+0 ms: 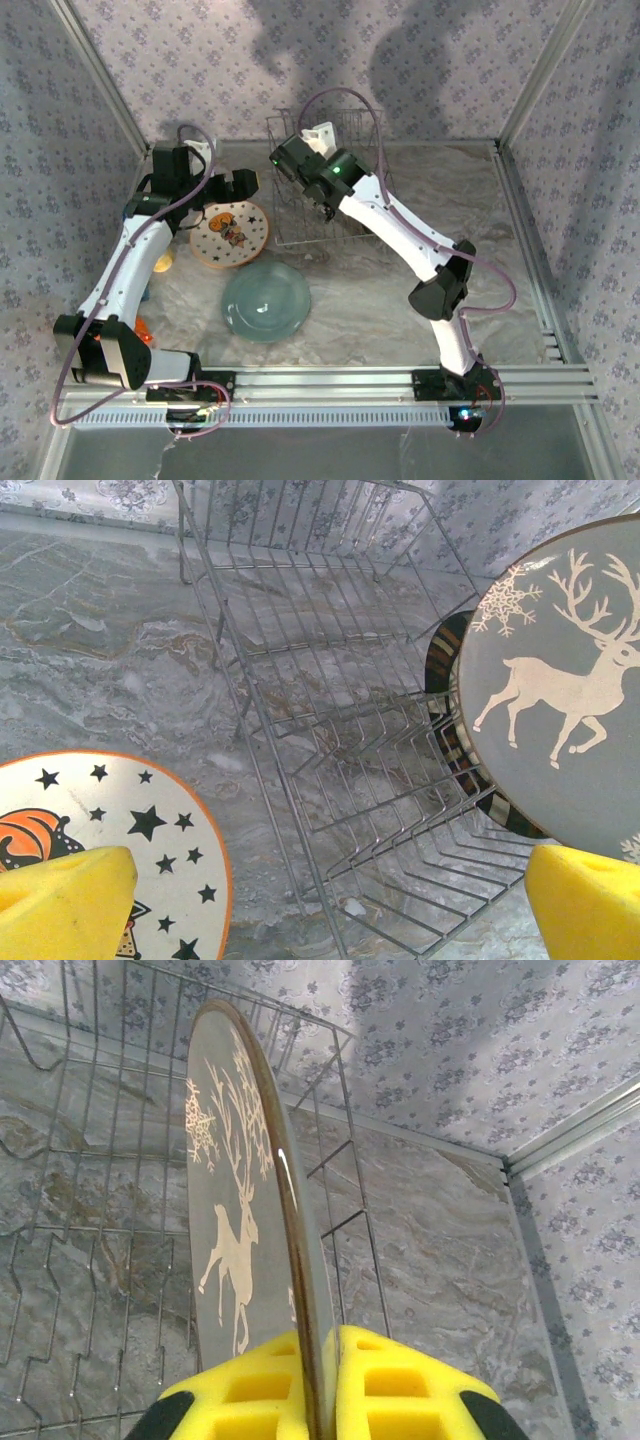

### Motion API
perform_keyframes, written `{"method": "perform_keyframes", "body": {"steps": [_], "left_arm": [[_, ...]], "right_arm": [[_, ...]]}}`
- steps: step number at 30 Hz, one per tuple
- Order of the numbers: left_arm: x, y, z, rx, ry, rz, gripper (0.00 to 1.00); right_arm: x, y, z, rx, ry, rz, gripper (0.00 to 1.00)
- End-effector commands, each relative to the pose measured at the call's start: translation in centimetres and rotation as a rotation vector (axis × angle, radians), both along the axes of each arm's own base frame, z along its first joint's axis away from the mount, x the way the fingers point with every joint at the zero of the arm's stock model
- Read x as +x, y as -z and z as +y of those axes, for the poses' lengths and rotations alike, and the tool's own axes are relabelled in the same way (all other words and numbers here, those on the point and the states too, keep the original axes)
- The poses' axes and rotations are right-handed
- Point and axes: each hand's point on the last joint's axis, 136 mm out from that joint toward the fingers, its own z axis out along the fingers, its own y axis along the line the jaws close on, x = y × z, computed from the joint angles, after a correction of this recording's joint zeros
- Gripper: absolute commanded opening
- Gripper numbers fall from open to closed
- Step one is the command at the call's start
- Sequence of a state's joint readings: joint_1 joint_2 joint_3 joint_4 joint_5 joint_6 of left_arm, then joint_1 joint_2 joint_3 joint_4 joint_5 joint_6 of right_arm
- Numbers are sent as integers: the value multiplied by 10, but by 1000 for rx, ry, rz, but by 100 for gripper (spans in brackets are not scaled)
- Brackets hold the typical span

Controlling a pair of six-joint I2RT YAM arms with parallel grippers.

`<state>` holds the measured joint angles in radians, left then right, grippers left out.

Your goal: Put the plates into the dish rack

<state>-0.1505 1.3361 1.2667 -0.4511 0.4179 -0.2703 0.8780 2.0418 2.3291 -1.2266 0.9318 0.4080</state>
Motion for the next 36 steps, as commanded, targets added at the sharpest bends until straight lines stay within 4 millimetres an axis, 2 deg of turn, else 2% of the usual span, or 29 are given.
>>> {"method": "perform_keyframes", "body": {"steps": [1, 8, 25, 36], "left_arm": [[0, -5, 2, 9, 2, -23, 99], [0, -4, 0, 0, 7, -17, 99], [-1, -3, 0, -4, 8, -13, 100], [-1, -2, -2, -13, 15, -6, 99]], "right_arm": [[2, -22, -13, -7, 87, -110, 0], [1, -8, -21, -46, 118, -78, 0], [3, -17, -38, -146, 147, -100, 0], [18, 8, -38, -249, 135, -35, 0]]}}
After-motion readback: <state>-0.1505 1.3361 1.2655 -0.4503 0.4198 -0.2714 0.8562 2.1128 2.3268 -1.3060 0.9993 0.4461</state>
